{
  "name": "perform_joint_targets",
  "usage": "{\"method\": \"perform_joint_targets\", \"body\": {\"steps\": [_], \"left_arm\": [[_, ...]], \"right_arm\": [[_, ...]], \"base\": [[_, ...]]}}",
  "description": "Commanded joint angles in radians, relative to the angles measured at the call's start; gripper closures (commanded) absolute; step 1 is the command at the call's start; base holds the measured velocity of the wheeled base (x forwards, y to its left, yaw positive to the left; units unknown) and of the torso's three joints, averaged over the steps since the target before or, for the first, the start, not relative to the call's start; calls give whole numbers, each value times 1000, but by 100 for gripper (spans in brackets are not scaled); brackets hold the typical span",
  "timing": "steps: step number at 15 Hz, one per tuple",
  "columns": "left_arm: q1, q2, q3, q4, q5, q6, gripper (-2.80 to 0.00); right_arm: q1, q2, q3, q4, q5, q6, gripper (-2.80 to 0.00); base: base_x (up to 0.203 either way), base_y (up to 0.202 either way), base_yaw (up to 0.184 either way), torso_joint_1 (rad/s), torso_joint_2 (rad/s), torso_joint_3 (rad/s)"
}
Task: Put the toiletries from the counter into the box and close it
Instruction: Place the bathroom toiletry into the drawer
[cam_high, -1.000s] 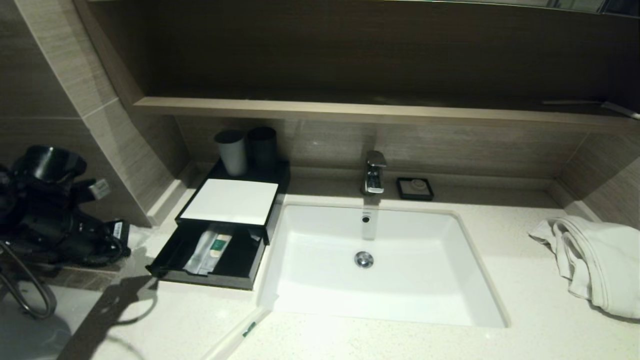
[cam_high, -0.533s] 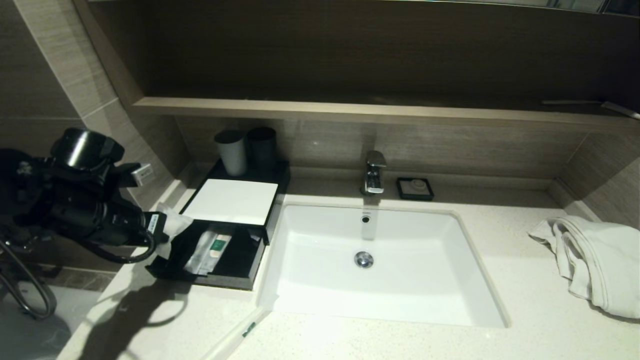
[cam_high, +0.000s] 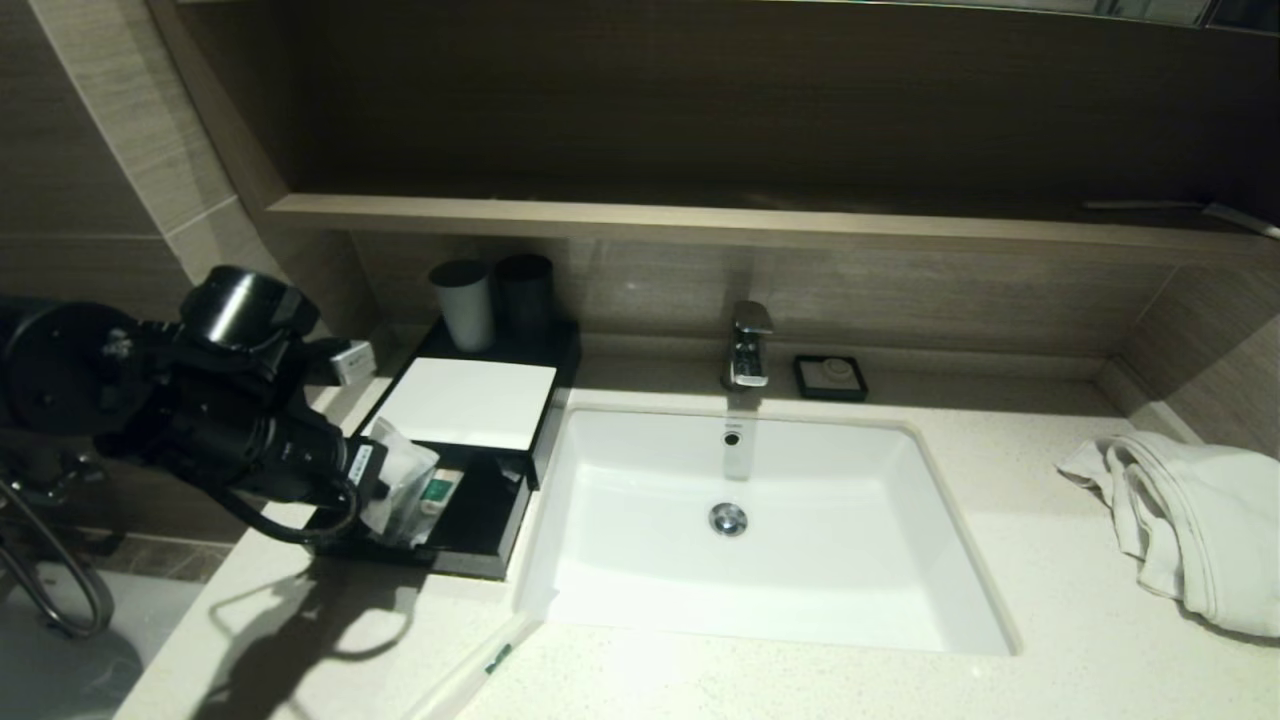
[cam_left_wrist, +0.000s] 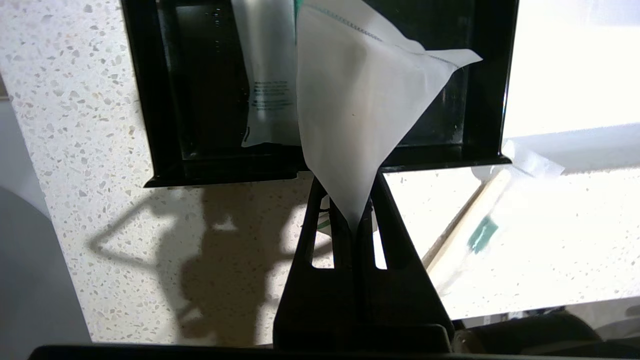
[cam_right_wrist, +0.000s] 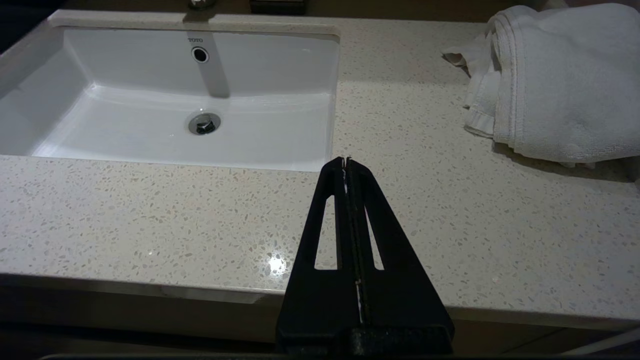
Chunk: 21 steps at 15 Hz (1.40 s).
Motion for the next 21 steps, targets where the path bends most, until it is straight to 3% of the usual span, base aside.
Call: {"method": "perform_joint_targets", "body": {"steps": [1, 5, 7, 12, 21], "left_arm": [[-24, 10, -11, 17, 0, 8, 0], [-43, 36, -69, 110, 0, 45, 0], [-45, 61, -129, 220, 0, 84, 0], [-53, 172, -283, 405, 1, 94, 0], [-102, 299, -382, 446, 3, 93, 0]], "right_arm": [[0, 0, 0, 0, 1, 0, 0], [0, 0, 0, 0, 1, 0, 0], [0, 0, 0, 0, 1, 0, 0], [0, 0, 0, 0, 1, 0, 0], [0, 0, 0, 0, 2, 0, 0]], "base": [[0, 0, 0, 0, 0, 0], [0, 0, 0, 0, 0, 0], [0, 0, 0, 0, 0, 0], [0, 0, 0, 0, 0, 0], [0, 0, 0, 0, 0, 0]]}}
